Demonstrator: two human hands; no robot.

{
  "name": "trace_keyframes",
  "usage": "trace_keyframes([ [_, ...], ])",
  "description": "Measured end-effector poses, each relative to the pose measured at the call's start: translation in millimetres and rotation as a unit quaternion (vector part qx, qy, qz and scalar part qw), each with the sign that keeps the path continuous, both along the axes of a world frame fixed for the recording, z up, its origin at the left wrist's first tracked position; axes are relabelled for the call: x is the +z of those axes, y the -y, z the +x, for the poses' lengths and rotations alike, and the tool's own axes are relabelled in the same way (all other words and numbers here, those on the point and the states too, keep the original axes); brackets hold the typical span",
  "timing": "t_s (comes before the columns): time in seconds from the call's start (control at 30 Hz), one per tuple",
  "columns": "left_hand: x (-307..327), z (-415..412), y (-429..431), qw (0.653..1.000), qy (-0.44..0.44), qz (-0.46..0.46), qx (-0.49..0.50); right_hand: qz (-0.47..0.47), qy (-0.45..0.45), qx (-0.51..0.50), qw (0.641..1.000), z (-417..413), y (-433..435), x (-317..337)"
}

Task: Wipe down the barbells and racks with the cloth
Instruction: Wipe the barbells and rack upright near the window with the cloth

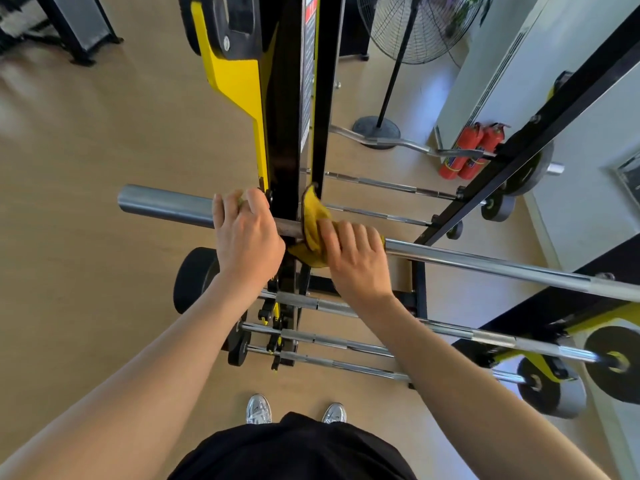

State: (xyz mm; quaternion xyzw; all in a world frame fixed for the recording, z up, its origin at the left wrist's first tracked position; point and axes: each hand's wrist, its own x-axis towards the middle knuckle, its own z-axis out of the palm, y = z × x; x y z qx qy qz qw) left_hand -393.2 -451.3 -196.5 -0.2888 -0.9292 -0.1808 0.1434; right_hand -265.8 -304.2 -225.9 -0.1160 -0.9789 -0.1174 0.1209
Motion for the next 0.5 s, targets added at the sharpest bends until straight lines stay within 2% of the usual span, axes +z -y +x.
trace_keyframes([
  [0.07,-1.2,-1.5,0.6,1.0,-0.003,-0.001,-0.004,0.0,0.031,-0.001,1.0,2.6,-9.5,5.5],
  [0.1,-1.8,-2.0,1.0,1.0,-0.004,-0.001,-0.002,-0.032,0.046,-0.017,0.998,-5.9,-11.4,17.3],
  [0.17,-1.9,-1.5,0.9,1.0,-0.003,-0.001,0.003,-0.159,0.089,-0.054,0.982,-33.7,-20.6,43.2],
  [0.23,-1.4,-0.7,-0.3,1.0,-0.01,0.005,0.005,-0.311,0.186,-0.07,0.929,-57.3,-36.6,59.2],
  [0.27,-1.1,-0.3,-0.3,1.0,-0.014,0.009,0.007,-0.347,0.232,-0.08,0.905,-66.6,-42.9,65.0],
  [0.3,-1.0,0.1,-0.3,1.0,-0.016,0.012,0.007,-0.349,0.253,-0.083,0.898,-71.7,-44.5,65.4],
  [0.33,-0.9,0.2,-0.3,1.0,-0.018,0.016,0.006,-0.319,0.243,-0.085,0.912,-70.4,-40.0,63.0],
  [0.4,-0.2,0.6,-0.7,0.999,-0.022,0.023,0.005,-0.187,0.133,-0.054,0.972,-56.7,-17.2,47.6],
  [0.43,0.9,1.2,-1.3,0.999,-0.023,0.025,0.005,-0.134,0.068,-0.014,0.988,-47.1,-4.6,38.9],
  [0.5,2.7,2.6,-2.2,0.999,-0.02,0.028,0.006,-0.074,0.022,0.065,0.995,-36.3,4.0,30.9],
])
